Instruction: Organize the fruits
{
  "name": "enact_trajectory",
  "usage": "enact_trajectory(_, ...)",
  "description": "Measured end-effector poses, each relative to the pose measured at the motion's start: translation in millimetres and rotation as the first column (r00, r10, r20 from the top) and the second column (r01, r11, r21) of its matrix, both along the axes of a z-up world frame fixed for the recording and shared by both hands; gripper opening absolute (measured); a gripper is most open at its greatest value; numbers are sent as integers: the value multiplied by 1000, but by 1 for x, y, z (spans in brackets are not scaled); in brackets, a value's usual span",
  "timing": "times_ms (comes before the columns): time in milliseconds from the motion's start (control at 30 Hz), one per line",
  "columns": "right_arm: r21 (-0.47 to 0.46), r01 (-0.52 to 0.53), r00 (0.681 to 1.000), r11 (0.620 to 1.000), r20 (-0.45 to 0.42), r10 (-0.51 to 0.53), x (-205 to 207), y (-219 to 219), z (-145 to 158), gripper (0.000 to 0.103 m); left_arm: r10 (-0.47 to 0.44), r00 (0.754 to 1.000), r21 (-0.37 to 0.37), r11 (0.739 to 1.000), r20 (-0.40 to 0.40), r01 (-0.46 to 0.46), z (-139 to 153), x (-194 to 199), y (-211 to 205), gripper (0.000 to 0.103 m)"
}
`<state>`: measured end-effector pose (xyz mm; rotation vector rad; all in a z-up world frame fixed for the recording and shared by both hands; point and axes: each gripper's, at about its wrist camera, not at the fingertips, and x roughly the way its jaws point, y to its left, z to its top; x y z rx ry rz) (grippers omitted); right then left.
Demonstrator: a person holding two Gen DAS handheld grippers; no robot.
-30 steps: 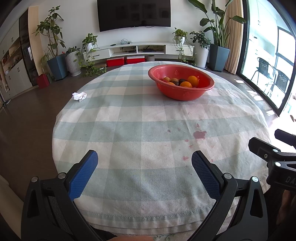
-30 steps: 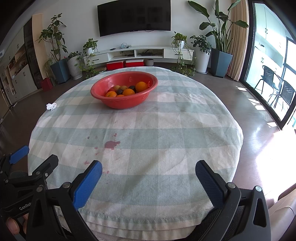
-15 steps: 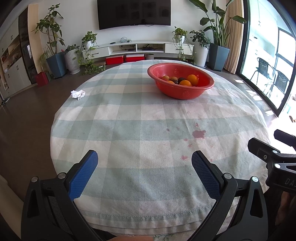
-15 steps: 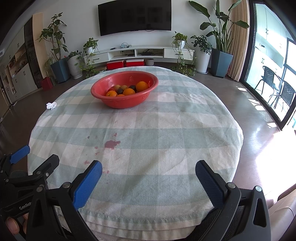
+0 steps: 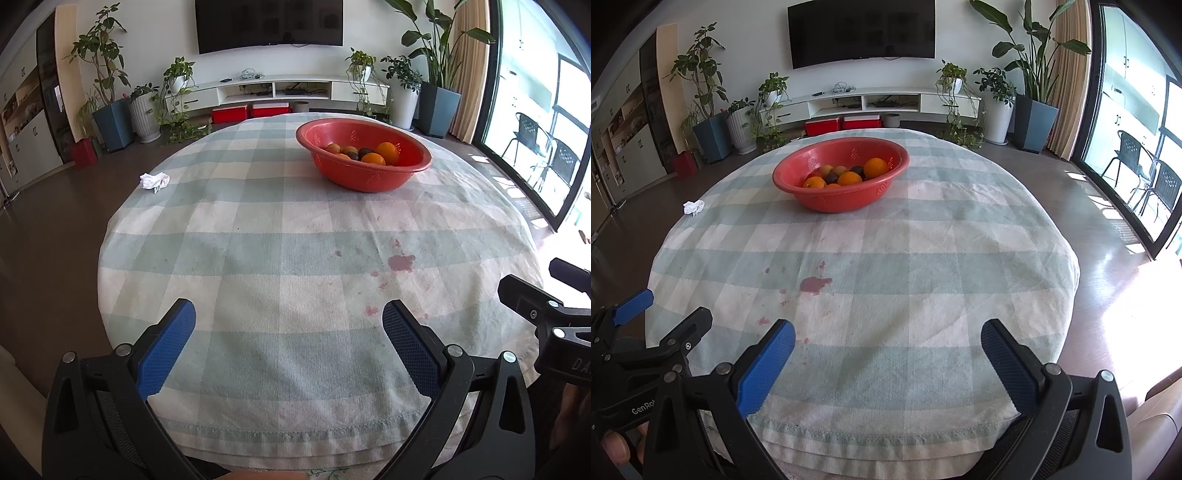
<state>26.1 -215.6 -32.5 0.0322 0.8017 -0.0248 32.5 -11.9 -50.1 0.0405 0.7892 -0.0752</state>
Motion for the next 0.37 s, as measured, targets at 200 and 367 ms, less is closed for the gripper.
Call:
enact_trajectory(200, 2, 0, 1000, 1000, -1, 0, -1, 0, 0, 103, 5, 1000, -3, 1000, 7, -5, 2, -5, -3, 103)
enact_trajectory(367, -1, 1, 1000, 1000, -8, -1, 0, -5, -5, 103, 0, 1000, -5, 1000, 17, 0, 10, -2, -2, 103)
